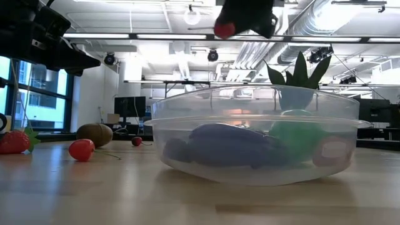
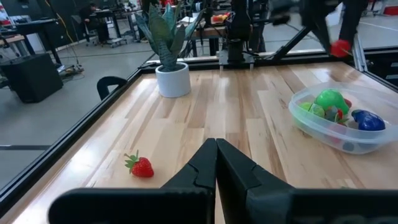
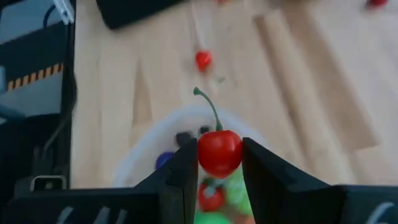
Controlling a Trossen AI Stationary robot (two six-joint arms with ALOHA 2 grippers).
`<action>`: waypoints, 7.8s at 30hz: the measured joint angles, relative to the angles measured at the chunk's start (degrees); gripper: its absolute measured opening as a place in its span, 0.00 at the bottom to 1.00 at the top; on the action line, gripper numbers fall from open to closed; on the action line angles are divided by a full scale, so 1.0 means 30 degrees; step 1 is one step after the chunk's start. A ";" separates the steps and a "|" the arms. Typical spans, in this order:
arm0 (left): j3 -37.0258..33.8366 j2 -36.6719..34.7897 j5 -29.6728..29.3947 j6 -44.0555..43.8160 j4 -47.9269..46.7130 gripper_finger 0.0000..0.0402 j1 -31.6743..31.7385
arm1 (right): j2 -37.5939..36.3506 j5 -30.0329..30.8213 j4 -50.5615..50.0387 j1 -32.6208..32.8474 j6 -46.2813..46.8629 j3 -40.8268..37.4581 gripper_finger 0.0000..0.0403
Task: Pick and placing Produce into tupperware
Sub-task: Put the red cherry into the transparent container, then put the red strawberry into the transparent container
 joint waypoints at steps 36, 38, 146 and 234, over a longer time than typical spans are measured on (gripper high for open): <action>0.0000 0.0000 0.0000 0.0007 0.0000 0.00 0.0000 | 0.4698 -0.1805 0.1080 0.1117 0.0384 -0.0015 0.32; 0.0000 0.0000 -0.0001 0.0000 -0.0001 0.00 -0.0006 | 0.4698 -0.1529 0.1093 0.1117 0.0187 -0.0015 0.33; -0.0007 0.0007 -0.0007 0.0000 0.0000 0.00 -0.0004 | 1.6231 -0.2483 -0.8430 -1.2762 0.5294 1.7668 0.32; -0.0007 0.0007 -0.0002 0.0003 -0.0003 0.00 -0.0002 | 0.9244 -0.0971 -0.7111 0.1081 0.4376 0.8043 0.35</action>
